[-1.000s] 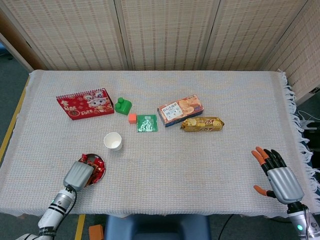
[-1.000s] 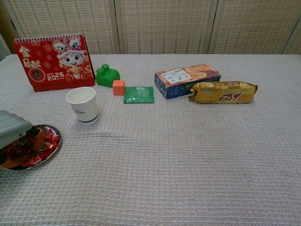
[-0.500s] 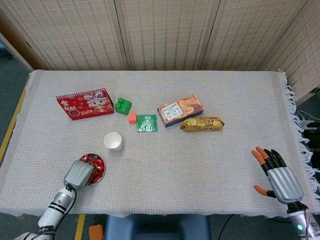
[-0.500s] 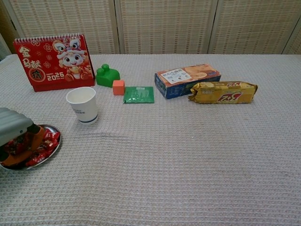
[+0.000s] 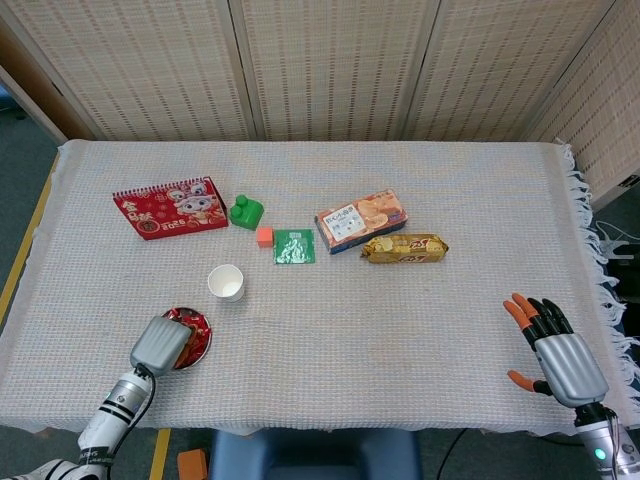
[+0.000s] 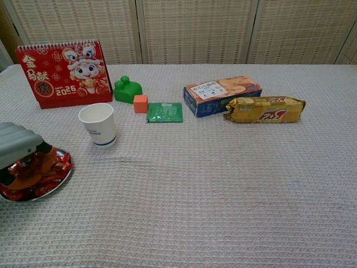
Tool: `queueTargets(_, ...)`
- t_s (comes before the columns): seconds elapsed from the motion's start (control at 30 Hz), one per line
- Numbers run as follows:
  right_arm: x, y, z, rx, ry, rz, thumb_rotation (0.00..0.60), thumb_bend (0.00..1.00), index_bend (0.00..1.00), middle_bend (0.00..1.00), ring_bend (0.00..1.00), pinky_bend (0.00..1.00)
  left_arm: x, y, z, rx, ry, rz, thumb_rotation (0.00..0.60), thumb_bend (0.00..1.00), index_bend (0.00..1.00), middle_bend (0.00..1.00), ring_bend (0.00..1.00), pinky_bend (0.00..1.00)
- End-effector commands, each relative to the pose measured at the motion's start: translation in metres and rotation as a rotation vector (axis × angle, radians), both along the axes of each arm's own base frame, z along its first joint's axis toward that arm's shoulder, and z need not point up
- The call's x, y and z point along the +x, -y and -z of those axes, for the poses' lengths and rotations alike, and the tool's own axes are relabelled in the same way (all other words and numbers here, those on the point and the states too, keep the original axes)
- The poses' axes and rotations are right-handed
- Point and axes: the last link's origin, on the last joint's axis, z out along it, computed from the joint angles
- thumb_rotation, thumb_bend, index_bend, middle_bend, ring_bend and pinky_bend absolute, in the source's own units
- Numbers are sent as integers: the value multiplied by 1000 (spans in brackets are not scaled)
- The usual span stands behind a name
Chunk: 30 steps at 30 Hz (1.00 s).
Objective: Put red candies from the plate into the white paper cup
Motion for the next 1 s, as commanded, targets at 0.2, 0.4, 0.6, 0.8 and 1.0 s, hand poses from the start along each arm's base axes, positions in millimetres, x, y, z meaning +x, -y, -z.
queueTargets(0.2,0,0,-1,0,2,2,600,56,0,0,0,0,10,-4,-4,18,13,30,600,497,629,627,552,959)
queueTargets(0.4,0,0,-1,-1,3,2,600,56,0,0,0,0,19,-9,-12,40,28,48,600,497,632,629,556,959)
queueTargets(0.6,-1,0,-2,-3,3,4,600,57,0,0,0,0,31,-18,-25,76,52,65,600,497,633,629,556,959)
queueTargets(0.8,-1,1,-2,-6,3,5,600,56,0,0,0,0,56,-31,-35,103,99,110,600,497,633,629,556,959)
queueTargets(1.0,-1,3,0,-5,-1,11,600,56,0,0,0,0,94,-51,-41,116,134,153,600,497,632,628,556,959)
